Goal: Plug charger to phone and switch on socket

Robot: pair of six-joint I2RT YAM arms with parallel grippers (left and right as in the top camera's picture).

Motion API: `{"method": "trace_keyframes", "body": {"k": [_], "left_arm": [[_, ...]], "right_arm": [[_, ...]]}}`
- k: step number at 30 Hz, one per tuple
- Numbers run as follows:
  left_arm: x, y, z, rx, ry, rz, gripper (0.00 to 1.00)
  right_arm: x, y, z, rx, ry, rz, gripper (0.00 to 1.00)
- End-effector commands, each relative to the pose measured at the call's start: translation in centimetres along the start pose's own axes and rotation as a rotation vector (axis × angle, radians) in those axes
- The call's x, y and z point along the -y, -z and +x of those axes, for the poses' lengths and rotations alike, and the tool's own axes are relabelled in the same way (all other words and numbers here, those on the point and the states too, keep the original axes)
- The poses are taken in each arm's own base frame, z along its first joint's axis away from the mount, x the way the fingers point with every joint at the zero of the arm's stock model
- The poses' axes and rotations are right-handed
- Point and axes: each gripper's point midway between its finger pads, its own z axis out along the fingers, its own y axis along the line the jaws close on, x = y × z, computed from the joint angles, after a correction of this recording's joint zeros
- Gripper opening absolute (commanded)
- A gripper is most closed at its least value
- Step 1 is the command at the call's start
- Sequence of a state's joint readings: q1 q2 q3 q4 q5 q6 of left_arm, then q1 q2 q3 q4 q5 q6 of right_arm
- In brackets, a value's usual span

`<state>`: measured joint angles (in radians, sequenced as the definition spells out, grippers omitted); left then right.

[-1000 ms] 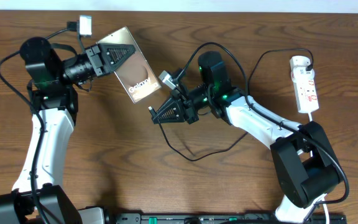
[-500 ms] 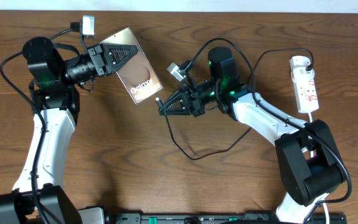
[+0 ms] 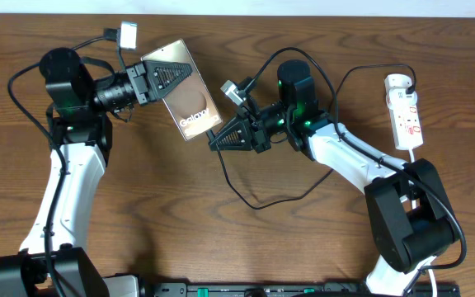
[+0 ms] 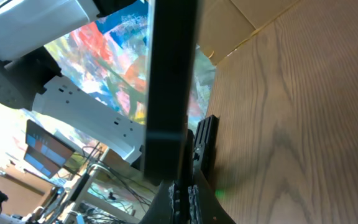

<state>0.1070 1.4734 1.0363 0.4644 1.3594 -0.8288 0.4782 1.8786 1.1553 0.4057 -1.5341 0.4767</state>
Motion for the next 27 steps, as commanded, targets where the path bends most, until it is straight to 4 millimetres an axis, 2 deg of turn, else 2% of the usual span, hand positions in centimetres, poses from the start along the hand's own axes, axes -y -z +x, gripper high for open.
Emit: {"method": "trace_keyframes", "body": {"k": [1,15,27], "left_arm": [[0.71,0.00,0.18,-0.014,-0.043,0.018,0.08],[0.24,0.07,-0.49,0.023,-0.046,-0.011,0.07],[0.25,0.09,-0.48,0.022,-0.046,-0.010,0.08]], "right_arm": [[-0.51,-0.31,0.12,-0.014,-0.021,-0.022,0.01],[-0.88,-1.17,0.45,-0.033,-0.019,-0.041,0.01],[-0.87,-1.13,0.44,-0.032,-0.019,-0.041,0.01]]}}
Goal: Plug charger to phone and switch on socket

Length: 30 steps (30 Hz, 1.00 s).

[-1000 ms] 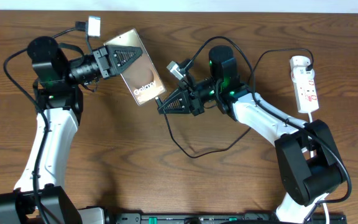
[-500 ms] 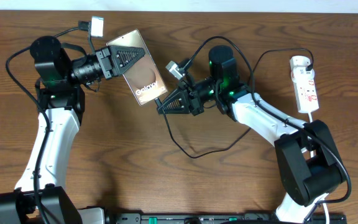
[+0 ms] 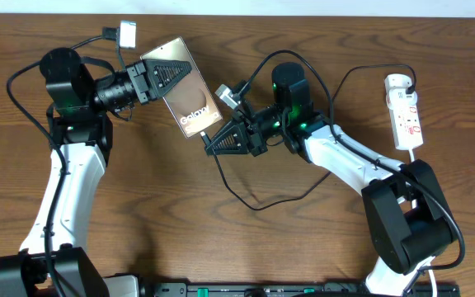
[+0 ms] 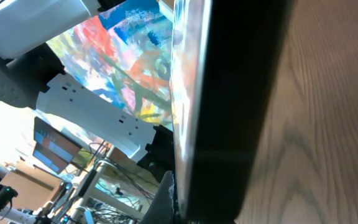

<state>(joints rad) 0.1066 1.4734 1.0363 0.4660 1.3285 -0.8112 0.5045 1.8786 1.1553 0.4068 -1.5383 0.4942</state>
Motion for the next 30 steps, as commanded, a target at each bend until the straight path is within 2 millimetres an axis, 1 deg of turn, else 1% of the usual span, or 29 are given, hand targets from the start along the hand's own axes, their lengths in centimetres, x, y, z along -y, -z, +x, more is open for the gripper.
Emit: {"method": "trace_keyframes", "body": {"k": [1,30], "left_arm": [[0.65,0.11,0.05,-0.008,-0.027,0.015,0.07],[1.25,0.15,0.81,-0.051,-0.061,0.052,0.08]], "right_arm": [[-0.43,-0.10,0.08,-0.011,-0.003,-0.018,0.01],[-0.31,0.33,-0.06,-0.003,0.000,-0.012,0.01]]}}
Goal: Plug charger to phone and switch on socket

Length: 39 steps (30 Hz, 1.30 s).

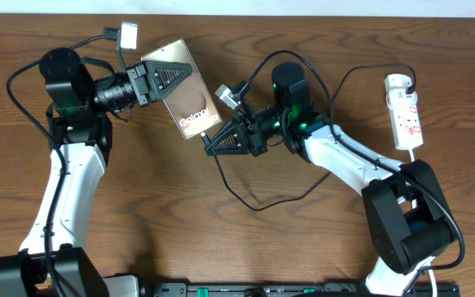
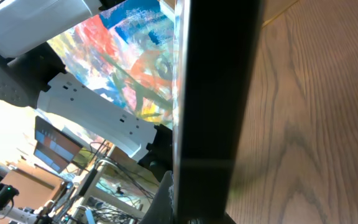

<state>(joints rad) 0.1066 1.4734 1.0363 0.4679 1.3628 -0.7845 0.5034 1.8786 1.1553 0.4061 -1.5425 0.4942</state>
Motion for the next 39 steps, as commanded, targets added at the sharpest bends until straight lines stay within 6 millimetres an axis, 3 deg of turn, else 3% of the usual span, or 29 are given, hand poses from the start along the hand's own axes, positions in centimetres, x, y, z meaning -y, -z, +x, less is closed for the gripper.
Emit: {"method": "trace_keyframes", "body": {"k": [1,22,39], "left_arm": [[0.9,0.1,0.4,-0.028,-0.031,0.031,0.07],[1.0,0.0,0.5,-0.032,-0.024,0.034,0.07],[2.2,-0.6,2.1,-0.109,-0.061,0.102,0.07]], "right_arm": [[-0.3,0.3,-0.1,-0.002,0.000,-0.009,0.01],[-0.1,0.8,-0.3,0.006,0.007,-0.001,0.01],[-0.3,0.7,-0.6,0.008,0.027,0.001,0.01]]}}
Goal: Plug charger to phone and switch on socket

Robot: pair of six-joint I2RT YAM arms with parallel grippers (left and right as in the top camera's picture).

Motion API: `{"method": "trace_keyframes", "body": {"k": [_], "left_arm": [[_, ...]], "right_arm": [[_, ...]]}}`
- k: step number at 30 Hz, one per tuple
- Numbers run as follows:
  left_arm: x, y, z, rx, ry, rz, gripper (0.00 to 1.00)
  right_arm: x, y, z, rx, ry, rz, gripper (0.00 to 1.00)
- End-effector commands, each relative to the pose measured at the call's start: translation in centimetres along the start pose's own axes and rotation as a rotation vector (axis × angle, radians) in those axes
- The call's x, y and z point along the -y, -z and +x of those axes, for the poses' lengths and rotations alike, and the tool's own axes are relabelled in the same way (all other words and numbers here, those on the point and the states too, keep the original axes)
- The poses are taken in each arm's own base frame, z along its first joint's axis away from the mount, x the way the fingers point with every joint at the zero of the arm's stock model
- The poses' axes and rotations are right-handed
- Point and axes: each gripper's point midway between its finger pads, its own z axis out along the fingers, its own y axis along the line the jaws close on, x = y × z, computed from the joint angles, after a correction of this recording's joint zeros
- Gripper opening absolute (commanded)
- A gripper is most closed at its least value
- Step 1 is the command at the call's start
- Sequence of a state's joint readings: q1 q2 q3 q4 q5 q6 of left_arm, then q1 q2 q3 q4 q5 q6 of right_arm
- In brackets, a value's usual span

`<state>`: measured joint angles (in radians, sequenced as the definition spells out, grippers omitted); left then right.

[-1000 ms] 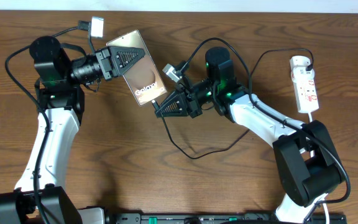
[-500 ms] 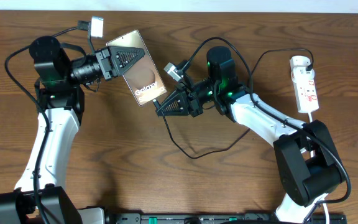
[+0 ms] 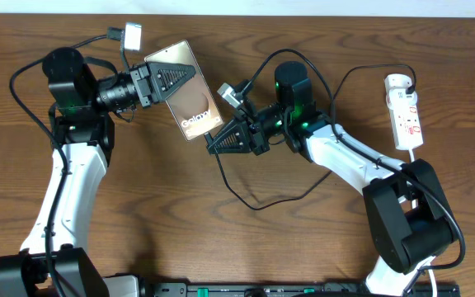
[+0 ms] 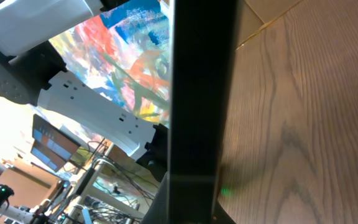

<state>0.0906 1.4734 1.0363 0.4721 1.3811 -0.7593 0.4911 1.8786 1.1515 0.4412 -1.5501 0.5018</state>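
Observation:
A gold Galaxy phone (image 3: pixel 195 111) is held tilted above the table, with my left gripper (image 3: pixel 176 76) shut on its upper part. My right gripper (image 3: pixel 214 144) comes in from the right, its tips close together at the phone's lower edge. A black charger cable (image 3: pixel 258 206) trails down from those tips; the plug itself is hidden between the fingers. In the right wrist view the phone's dark edge (image 4: pixel 201 93) fills the middle as a vertical band and covers most of the fingers. The white power strip (image 3: pixel 406 111) lies at the far right, and I cannot make out its switch.
The charger cable loops over the wooden table (image 3: pixel 163 214) in front of the right arm. A second black cable runs from the top of the power strip toward the right arm. The left arm's own cable arcs at the far left.
The left gripper and the phone have shifted slightly to the right. The right gripper's tips sit a little further right, and the phone's edge looks narrower in the right wrist view.
At first the right gripper's tips were a short way from the phone's lower edge, with the left gripper holding the phone up. At the two middle moments the tips were against that edge, which filled the wrist view. Now both sit slightly further right, still meeting.

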Motion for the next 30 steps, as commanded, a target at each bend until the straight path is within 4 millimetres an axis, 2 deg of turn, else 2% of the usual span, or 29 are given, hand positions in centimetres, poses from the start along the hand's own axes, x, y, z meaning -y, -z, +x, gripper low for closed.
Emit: {"method": "trace_keyframes", "body": {"k": [1,15,24,25,27,29,30], "left_arm": [[1.8,-0.2,1.6,-0.088,-0.032,0.084,0.08],[1.6,-0.1,2.8,-0.127,-0.013,0.107,0.08],[1.4,-0.1,2.7,-0.117,-0.017,0.096,0.08],[1.3,-0.2,2.5,-0.110,-0.016,0.089,0.07],[1.1,-0.2,2.4,-0.101,-0.017,0.079,0.07],[1.1,-0.2,2.3,-0.099,-0.017,0.076,0.07],[1.1,-0.2,2.3,-0.098,-0.019,0.075,0.08]], "right_arm": [[-0.2,0.3,-0.4,0.004,0.007,0.001,0.01],[-0.6,0.7,-1.4,0.014,0.035,0.009,0.01],[-0.7,0.8,-1.4,0.012,0.031,0.006,0.01],[-0.7,0.8,-1.4,0.011,0.027,0.005,0.04],[-0.7,0.8,-1.4,0.011,0.016,0.005,0.26],[-0.7,0.8,-1.4,0.011,0.017,0.005,0.64],[-0.7,0.8,-1.4,0.011,0.017,0.005,0.91]]}}
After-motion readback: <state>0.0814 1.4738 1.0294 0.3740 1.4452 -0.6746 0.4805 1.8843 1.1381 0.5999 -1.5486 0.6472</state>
